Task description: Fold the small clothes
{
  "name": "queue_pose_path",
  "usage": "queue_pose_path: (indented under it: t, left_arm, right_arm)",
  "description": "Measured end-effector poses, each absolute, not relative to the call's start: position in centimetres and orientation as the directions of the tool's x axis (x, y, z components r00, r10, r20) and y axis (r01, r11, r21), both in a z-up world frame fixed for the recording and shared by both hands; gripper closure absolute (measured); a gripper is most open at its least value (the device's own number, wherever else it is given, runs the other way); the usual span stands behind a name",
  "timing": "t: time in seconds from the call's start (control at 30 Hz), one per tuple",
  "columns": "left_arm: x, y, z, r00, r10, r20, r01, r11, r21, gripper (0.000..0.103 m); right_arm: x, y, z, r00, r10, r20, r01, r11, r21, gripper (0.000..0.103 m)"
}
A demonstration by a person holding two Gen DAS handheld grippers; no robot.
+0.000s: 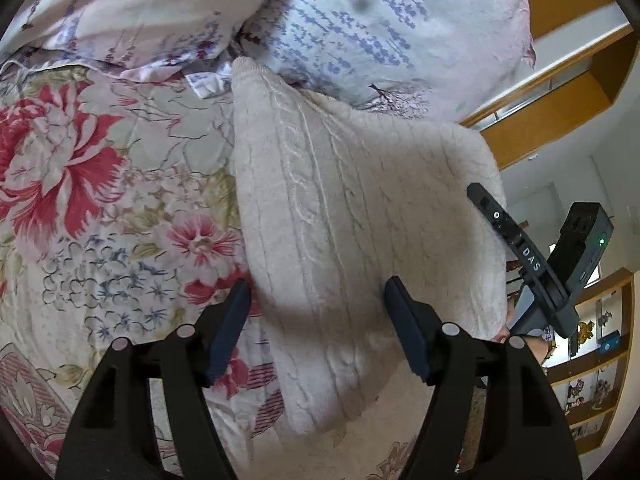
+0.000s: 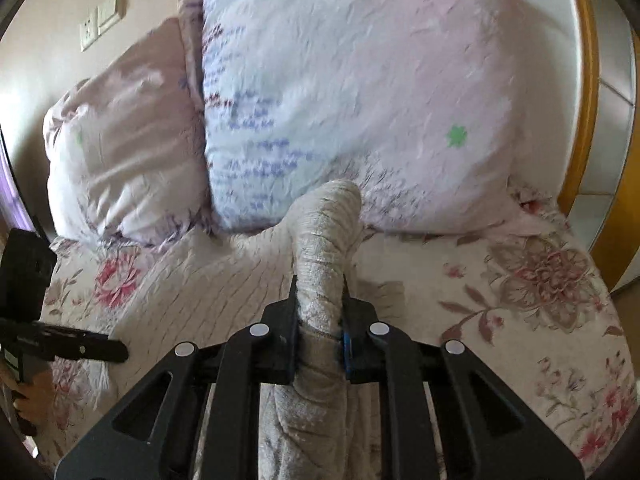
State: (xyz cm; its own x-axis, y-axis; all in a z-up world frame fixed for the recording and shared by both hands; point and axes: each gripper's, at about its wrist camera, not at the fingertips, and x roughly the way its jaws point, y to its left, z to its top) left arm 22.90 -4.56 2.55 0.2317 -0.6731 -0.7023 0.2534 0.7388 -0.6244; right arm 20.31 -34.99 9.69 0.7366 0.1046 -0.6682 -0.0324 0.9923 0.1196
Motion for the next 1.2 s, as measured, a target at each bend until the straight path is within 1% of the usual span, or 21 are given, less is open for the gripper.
queue_pose_path:
  t: [0.03,0.17,0.2,0.23,0.27,0.3,0.33,0.37,0.53,0.57,0.7,0.93,1.0,1.03,1.07,1.1,1.13,1.17,1.2]
  left_arm:
    - [22.9,-4.7,2.6,0.230,-0.674,-0.702,0.257,0.737,-0.625,0.034]
    - [22.9,-5.3,2.3,0.214,-0.676,-0.705,0.256,0.735,-0.628,0.034]
    - [22.8,-5.3,2.3,0.210,-0.678,-0.705,0.254,0.734,-0.630,0.034]
    - [22.6,-5.2,2.4,0.209,-0.679,-0.704,0.256,0.732,-0.631,0.034]
    - [22.4,-5.0,2.6,0.210,-0.680,-0.702,0.258,0.732,-0.631,0.034]
    - [22.2,-4.8,2.8,0.212,-0.681,-0.701,0.261,0.731,-0.631,0.034]
    - [22.1,-4.6,2.9,0.210,-0.682,-0.700,0.260,0.730,-0.632,0.035]
    - [22.0,-4.5,2.9,0.208,-0.686,-0.698,0.257,0.726,-0.637,0.035]
    - [21.0,-3.4,3.0,0.193,-0.707,-0.680,0.238,0.706,-0.667,0.036]
    - [20.8,-3.3,3.0,0.194,-0.707,-0.680,0.239,0.706,-0.666,0.036]
    - [19.7,-2.8,3.1,0.191,-0.705,-0.683,0.232,0.708,-0.667,0.037]
    - [18.7,-3.7,2.6,0.186,-0.686,-0.704,0.240,0.726,-0.644,0.043]
    - [18.5,-3.9,2.5,0.187,-0.678,-0.711,0.243,0.734,-0.635,0.045]
    - [18.5,-4.0,2.4,0.189,-0.674,-0.714,0.244,0.737,-0.631,0.047]
    - [18.5,-4.0,2.4,0.191,-0.671,-0.717,0.246,0.740,-0.626,0.051]
    - [18.5,-4.1,2.4,0.191,-0.671,-0.716,0.247,0.739,-0.627,0.053]
    - [18.6,-4.1,2.3,0.186,-0.678,-0.711,0.249,0.733,-0.633,0.063]
    - [18.6,-4.2,2.2,0.177,-0.689,-0.703,0.252,0.722,-0.644,0.077]
    - [18.5,-4.2,2.3,0.173,-0.697,-0.696,0.256,0.714,-0.651,0.080]
  right_arm:
    - [20.4,-34.9,9.3,0.732,0.085,-0.676,-0.017,0.994,0.108,0.087]
    - [22.5,-36.8,5.0,0.597,0.007,-0.802,0.104,0.991,0.086,0.086]
    - [22.7,-37.4,4.5,0.580,0.024,-0.815,0.120,0.986,0.114,0.086]
    - [22.3,-38.2,4.6,0.588,0.062,-0.807,0.135,0.976,0.173,0.083]
    - [21.9,-38.8,5.1,0.599,0.080,-0.797,0.151,0.966,0.211,0.073]
    - [21.3,-39.5,5.8,0.613,0.091,-0.785,0.169,0.955,0.243,0.069]
    - [20.6,-40.0,6.4,0.625,0.102,-0.774,0.175,0.948,0.266,0.062]
    - [19.8,-40.4,6.8,0.641,0.121,-0.758,0.174,0.939,0.297,0.058]
    - [15.2,-41.9,7.5,0.661,0.268,-0.701,0.154,0.866,0.476,0.057]
    - [14.4,-41.9,7.5,0.661,0.285,-0.694,0.150,0.856,0.495,0.057]
    - [11.4,-41.6,7.5,0.660,0.325,-0.678,0.133,0.837,0.530,0.057]
    - [10.3,-39.6,5.9,0.615,0.379,-0.692,0.100,0.833,0.545,0.057]
    - [10.3,-39.1,5.3,0.606,0.382,-0.698,0.099,0.834,0.543,0.058]
    - [10.4,-38.8,5.0,0.600,0.386,-0.700,0.095,0.835,0.542,0.060]
    - [10.5,-38.5,4.7,0.595,0.387,-0.704,0.090,0.839,0.537,0.071]
    - [10.5,-38.3,4.6,0.592,0.379,-0.711,0.085,0.848,0.524,0.079]
    - [10.5,-38.0,4.8,0.596,0.362,-0.717,0.081,0.861,0.503,0.087]
    - [10.5,-38.0,5.1,0.606,0.353,-0.713,0.074,0.867,0.493,0.092]
    - [10.3,-38.0,5.7,0.626,0.347,-0.698,0.064,0.870,0.489,0.092]
